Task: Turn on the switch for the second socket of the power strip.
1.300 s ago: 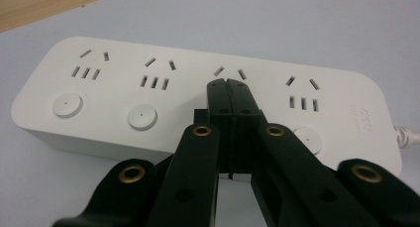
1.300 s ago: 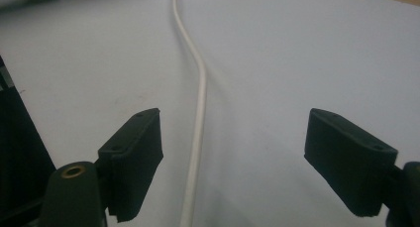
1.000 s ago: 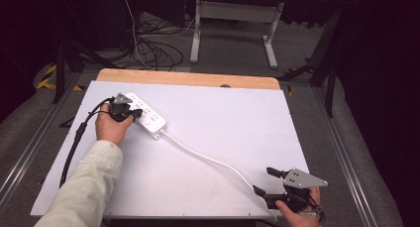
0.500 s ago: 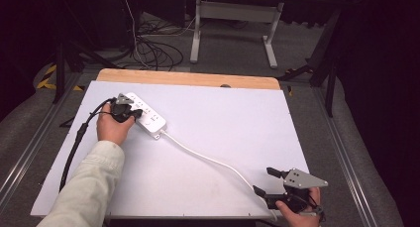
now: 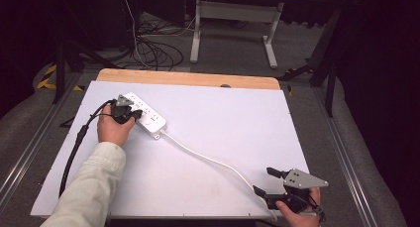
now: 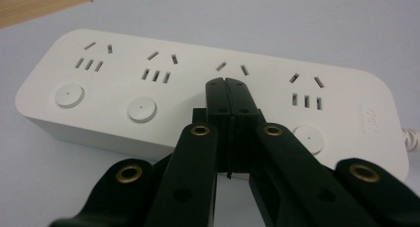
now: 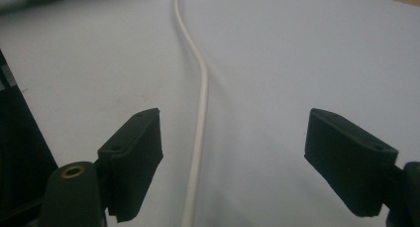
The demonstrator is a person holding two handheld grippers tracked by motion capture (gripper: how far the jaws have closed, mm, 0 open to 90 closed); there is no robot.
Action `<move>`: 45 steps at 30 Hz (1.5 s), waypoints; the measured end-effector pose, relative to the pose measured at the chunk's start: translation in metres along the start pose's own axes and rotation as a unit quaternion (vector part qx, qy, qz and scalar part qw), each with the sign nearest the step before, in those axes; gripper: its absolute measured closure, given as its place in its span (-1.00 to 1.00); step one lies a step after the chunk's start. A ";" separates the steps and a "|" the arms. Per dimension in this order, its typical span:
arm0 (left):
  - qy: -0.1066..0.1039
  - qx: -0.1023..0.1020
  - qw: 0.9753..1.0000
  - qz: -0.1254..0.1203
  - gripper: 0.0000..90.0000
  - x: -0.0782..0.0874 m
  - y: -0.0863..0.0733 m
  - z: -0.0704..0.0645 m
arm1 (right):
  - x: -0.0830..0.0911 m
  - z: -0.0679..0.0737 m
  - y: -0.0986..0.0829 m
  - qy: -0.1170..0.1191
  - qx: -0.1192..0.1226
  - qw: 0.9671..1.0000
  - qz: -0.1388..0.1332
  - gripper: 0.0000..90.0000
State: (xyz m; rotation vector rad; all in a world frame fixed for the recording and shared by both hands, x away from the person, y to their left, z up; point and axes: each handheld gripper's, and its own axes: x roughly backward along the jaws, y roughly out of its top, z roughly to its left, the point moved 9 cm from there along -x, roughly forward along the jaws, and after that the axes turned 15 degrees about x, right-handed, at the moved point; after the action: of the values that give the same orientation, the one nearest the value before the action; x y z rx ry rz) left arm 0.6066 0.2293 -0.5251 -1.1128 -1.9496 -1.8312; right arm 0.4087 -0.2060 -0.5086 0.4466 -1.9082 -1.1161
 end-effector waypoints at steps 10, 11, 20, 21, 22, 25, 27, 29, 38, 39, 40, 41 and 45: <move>-0.001 0.014 1.000 0.000 1.00 0.000 -0.001 0.001 | 0.001 0.000 0.000 -0.001 -0.001 1.000 -0.002 -0.49; -0.001 0.015 1.000 -0.001 1.00 0.000 -0.001 0.001 | 0.001 0.000 0.000 -0.001 -0.001 1.000 -0.002 -0.49; 0.001 0.017 1.000 -0.002 1.00 0.000 -0.001 0.000 | 0.001 0.000 0.000 -0.001 -0.002 1.000 -0.001 -0.49; 0.003 0.017 1.000 -0.002 1.00 0.000 -0.001 0.000 | 0.001 0.000 0.000 -0.001 -0.002 1.000 -0.001 -0.49; 0.003 0.018 1.000 -0.002 1.00 -0.001 -0.001 0.000 | 0.001 0.000 0.000 -0.001 -0.002 1.000 -0.001 -0.49; 0.009 0.015 1.000 0.000 1.00 -0.001 -0.002 0.000 | 0.001 0.000 0.000 0.000 -0.002 1.000 -0.001 -0.50; 0.007 0.016 1.000 -0.001 1.00 -0.001 -0.002 0.000 | 0.001 0.000 0.000 -0.001 -0.002 1.000 -0.001 -0.50; 0.005 0.020 1.000 -0.001 1.00 -0.001 -0.002 0.001 | 0.000 0.001 0.000 0.001 -0.001 1.000 0.000 -0.50; -0.015 0.026 1.000 -0.001 1.00 -0.002 0.000 -0.003 | 0.001 0.000 0.000 0.000 -0.001 1.000 -0.001 -0.50; -0.027 0.023 0.999 -0.001 1.00 -0.001 0.001 -0.004 | 0.001 0.000 0.001 0.000 0.000 1.000 -0.001 -0.50; -0.027 0.022 0.999 0.000 1.00 0.001 0.002 -0.004 | 0.001 0.000 0.001 0.000 0.000 1.000 -0.001 -0.50; -0.029 0.022 0.999 -0.013 1.00 0.007 0.007 -0.004 | 0.001 0.000 0.001 -0.001 0.000 1.000 -0.003 -0.50; -0.038 0.021 0.999 -0.025 1.00 0.019 0.015 -0.006 | 0.001 -0.001 0.001 -0.001 -0.001 1.000 -0.003 -0.50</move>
State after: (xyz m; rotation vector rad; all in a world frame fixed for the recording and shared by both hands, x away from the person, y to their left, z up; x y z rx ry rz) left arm 0.6013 0.2290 -0.5007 -1.1452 -2.0665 -1.7881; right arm 0.4088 -0.2063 -0.5067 0.4510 -1.9094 -1.1232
